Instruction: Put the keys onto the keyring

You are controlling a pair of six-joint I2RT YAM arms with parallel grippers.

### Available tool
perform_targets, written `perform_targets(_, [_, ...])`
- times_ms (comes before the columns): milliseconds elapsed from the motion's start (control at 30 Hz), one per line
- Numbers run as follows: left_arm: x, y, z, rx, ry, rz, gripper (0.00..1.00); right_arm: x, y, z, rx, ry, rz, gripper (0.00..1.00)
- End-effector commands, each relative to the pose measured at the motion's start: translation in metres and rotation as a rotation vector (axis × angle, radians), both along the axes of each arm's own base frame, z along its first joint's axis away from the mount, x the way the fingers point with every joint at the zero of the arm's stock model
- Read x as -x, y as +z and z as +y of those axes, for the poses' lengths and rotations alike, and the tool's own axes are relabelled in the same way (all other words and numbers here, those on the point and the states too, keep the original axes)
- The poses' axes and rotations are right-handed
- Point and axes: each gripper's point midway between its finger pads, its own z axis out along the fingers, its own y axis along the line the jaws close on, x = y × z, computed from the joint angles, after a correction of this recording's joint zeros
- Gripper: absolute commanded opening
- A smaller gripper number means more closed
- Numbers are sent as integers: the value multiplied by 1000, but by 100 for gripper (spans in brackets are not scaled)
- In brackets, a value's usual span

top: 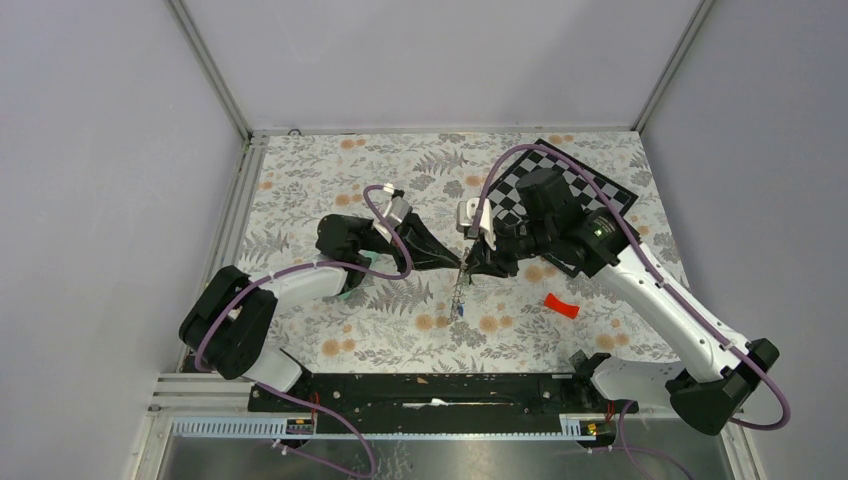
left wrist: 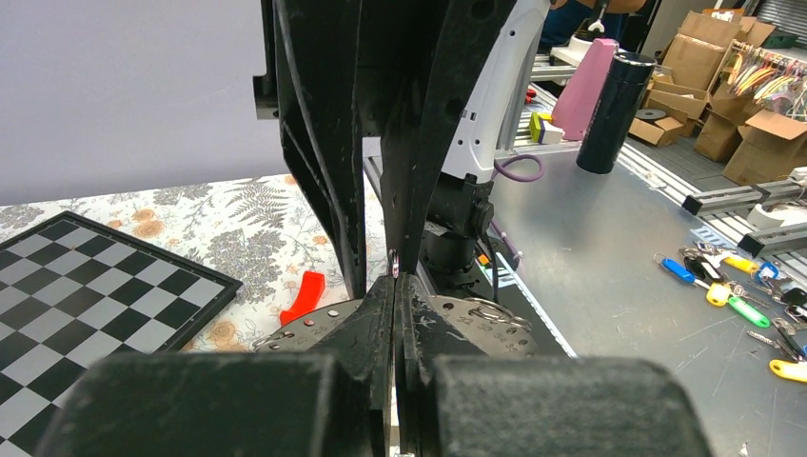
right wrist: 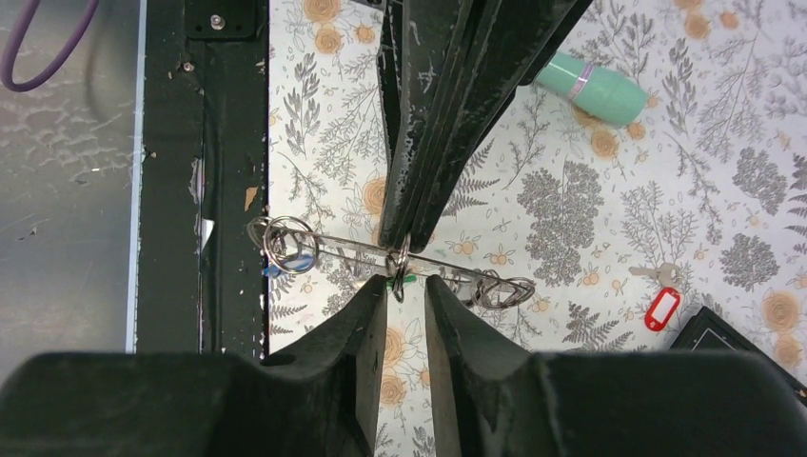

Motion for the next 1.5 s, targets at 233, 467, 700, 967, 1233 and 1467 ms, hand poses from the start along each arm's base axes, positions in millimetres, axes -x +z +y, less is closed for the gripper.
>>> perform_targets(233, [1,17,0,62,27,-46,0,2,19,5,-83,19,-12,24])
perform_targets(467, [-1,18,0,65,39,-40,0,1,17,7,-97,17,10,19])
perform_targets(700, [-2,18,0,67,43,-36,0,-1,13,7,-97,13,19,3])
perform_targets(967, [-10,20,1,57,65,-37,15,-13,12,-4,-6,-40,-14,0])
perform_targets(1233, [-37,19,0,-19,128,-50,54,-26,8,-25,243,-76,-29,0])
perform_targets(1467, [-49,14,-9,-27,141,-18,49,-38,16,-25,331,-88,-48,0])
